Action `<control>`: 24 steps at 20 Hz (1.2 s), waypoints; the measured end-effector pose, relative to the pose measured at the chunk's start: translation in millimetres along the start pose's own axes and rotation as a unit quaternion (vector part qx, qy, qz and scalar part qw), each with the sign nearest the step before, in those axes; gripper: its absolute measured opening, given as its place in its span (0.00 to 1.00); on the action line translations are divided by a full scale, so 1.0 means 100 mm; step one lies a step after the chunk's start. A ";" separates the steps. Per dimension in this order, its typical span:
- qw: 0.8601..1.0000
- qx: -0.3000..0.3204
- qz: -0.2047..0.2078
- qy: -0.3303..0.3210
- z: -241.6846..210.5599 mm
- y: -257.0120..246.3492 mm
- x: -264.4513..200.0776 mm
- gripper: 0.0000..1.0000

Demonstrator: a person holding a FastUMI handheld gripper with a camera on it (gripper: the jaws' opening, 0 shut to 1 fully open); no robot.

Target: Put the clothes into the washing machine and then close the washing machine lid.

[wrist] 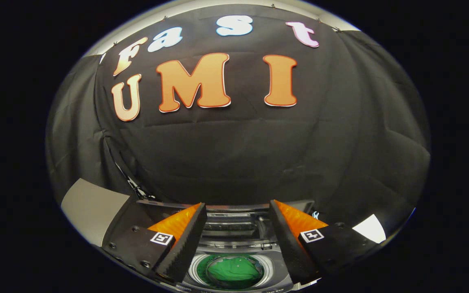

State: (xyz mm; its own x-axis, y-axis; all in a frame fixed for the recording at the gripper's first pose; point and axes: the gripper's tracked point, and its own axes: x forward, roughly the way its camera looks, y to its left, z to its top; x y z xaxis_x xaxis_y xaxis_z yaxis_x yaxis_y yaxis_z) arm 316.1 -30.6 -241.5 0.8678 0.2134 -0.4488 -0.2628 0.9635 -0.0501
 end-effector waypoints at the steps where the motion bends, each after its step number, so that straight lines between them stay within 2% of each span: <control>1: 1.000 -0.006 0.010 0.003 0.00 0.07 0.13 0.98; 6: 0.999 -0.019 0.025 0.029 -0.09 0.19 0.67 0.99; 12: 0.999 -0.034 0.025 0.030 -0.17 0.20 0.84 0.99; 16: 0.999 0.011 0.030 0.016 -0.19 0.20 0.83 0.98; 21: 0.998 0.006 0.062 -0.030 -0.24 0.22 0.70 0.98; 24: 0.998 0.003 0.064 -0.025 -0.32 0.19 0.59 0.97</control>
State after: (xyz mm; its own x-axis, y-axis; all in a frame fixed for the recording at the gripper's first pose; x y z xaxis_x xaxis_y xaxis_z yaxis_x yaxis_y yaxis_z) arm 349.2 -4.4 -297.5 0.8474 0.3421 -0.4061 -0.3704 0.9288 0.0095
